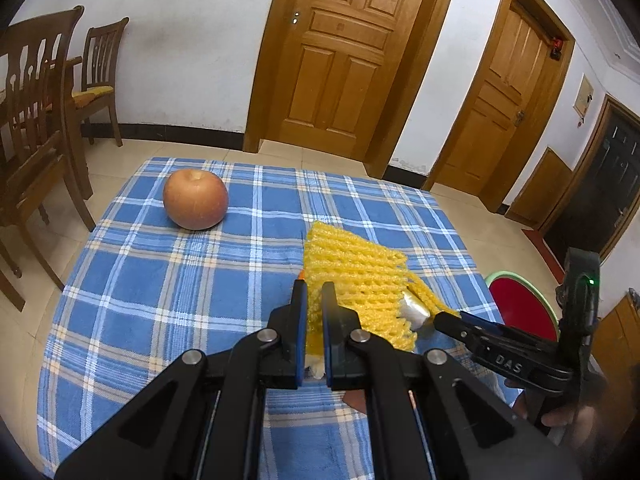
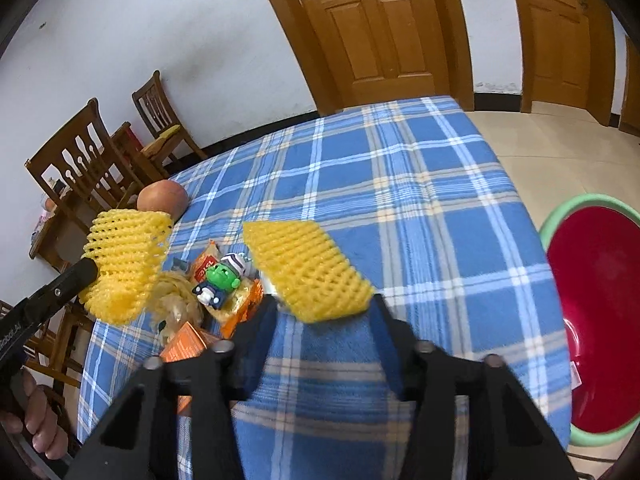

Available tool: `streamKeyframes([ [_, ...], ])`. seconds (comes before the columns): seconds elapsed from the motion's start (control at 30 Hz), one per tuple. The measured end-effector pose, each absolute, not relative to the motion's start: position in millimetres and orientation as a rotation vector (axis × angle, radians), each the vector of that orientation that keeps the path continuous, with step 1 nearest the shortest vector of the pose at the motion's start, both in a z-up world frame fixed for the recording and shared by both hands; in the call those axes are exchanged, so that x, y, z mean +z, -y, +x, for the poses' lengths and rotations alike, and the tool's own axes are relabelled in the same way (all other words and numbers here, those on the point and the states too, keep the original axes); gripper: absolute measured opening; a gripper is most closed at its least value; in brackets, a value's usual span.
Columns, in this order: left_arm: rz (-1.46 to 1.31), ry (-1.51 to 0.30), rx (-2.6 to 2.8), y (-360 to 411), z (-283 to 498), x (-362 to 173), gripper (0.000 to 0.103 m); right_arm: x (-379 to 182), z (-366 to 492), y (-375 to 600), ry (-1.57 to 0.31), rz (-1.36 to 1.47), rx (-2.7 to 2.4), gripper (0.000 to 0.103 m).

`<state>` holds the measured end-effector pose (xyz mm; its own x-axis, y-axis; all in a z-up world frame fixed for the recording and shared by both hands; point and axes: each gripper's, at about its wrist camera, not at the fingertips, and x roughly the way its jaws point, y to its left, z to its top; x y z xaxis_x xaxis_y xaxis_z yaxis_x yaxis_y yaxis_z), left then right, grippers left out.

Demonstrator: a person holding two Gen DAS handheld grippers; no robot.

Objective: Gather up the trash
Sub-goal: 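Grasp a yellow foam net with the left tool while the right tool grasps another net, then carry both yellow foam nets over the red bin and open both tools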

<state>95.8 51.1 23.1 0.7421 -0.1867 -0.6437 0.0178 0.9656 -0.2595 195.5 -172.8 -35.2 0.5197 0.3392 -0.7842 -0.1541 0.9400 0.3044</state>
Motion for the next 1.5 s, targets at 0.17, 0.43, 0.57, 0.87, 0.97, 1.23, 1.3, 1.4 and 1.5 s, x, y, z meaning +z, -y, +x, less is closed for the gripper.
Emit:
streamKeyframes([
  [0.17, -0.242, -0.730, -0.121, -48, 95, 23, 0.005, -35, 194, 172, -0.980, 0.193, 0.294, 0.011],
  [0.43, -0.229, -0.717, -0.143, -37, 91, 29, 0.005, -12, 175, 179, -0.894, 0.171, 0.276, 0.007],
  [0.57, -0.222, -0.711, -0.159, -28, 88, 33, 0.005, -1, 160, 190, -0.862, 0.192, 0.258, 0.007],
  [0.87, -0.194, -0.701, -0.226, 8, 87, 41, 0.005, 16, 126, 229, -0.800, 0.249, 0.183, 0.007],
  [0.97, -0.181, -0.701, -0.253, 23, 87, 42, 0.005, 19, 115, 245, -0.785, 0.269, 0.147, 0.007],
  [1.23, -0.142, -0.720, -0.330, 69, 92, 40, 0.005, 18, 93, 292, -0.762, 0.329, 0.050, 0.007],
  [1.3, -0.130, -0.723, -0.348, 80, 94, 40, 0.005, 16, 87, 305, -0.759, 0.350, 0.020, 0.007],
  [1.4, -0.110, -0.730, -0.374, 98, 96, 39, 0.005, 12, 80, 320, -0.757, 0.376, -0.014, 0.007],
  [1.5, -0.087, -0.739, -0.397, 116, 99, 37, 0.005, 8, 75, 332, -0.758, 0.392, -0.047, 0.007],
])
